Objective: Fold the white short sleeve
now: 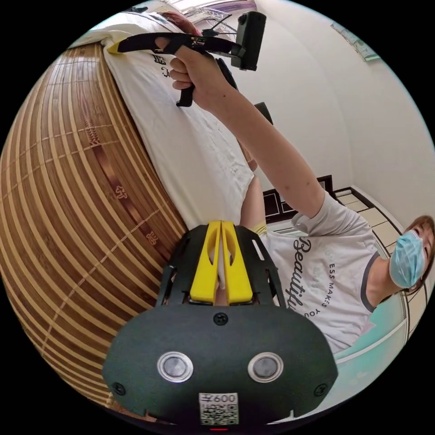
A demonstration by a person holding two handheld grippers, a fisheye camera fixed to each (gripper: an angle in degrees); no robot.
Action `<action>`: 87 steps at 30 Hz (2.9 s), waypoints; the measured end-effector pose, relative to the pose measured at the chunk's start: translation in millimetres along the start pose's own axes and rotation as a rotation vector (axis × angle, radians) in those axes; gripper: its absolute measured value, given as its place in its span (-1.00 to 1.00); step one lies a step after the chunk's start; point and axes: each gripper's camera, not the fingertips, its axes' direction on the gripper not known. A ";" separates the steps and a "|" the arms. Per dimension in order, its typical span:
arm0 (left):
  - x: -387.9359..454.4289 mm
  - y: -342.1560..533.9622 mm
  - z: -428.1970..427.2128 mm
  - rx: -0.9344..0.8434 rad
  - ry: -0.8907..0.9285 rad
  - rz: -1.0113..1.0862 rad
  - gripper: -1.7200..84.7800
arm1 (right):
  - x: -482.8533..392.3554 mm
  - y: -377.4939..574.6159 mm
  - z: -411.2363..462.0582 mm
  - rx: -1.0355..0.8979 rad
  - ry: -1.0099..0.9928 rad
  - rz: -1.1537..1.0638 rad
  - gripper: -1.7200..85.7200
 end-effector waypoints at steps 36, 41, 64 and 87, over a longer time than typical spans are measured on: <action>-25.6 30.7 -56.9 0.549 -0.031 -0.266 -0.96 | -6.3 5.2 -95.1 -0.266 0.345 -0.521 -0.70; -17.2 30.7 -52.0 0.539 -0.063 -0.259 -0.96 | 4.3 -16.1 -61.7 -0.403 0.448 -0.551 -0.79; 5.8 3.0 -25.7 0.411 -0.105 -0.244 -0.96 | 58.8 -160.0 29.4 -0.285 0.832 -0.576 -0.97; 19.2 29.9 0.1 0.850 -0.091 -0.365 -0.95 | 418.1 248.1 -154.3 0.045 0.418 0.430 -0.89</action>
